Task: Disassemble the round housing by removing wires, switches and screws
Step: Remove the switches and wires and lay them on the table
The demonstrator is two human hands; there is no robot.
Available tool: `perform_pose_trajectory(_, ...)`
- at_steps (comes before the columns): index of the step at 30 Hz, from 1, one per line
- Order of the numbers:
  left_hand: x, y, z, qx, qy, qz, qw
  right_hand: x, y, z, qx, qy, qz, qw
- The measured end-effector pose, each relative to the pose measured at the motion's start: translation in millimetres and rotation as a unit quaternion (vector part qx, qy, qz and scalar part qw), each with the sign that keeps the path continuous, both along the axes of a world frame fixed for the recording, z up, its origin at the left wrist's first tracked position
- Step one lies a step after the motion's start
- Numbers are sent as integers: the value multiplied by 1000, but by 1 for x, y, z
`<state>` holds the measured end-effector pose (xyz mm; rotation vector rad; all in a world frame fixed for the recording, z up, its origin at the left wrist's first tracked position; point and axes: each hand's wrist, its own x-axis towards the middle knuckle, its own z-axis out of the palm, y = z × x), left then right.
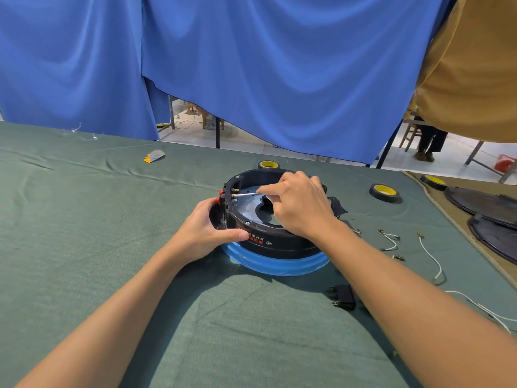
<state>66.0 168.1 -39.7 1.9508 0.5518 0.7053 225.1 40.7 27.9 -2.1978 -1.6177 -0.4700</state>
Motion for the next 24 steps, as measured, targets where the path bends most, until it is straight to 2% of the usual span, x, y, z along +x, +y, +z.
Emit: perform_pose_trajectory(24, -1, -1, 2, 9, 27, 20, 999, -1, 1, 3, -49, 9, 26, 998)
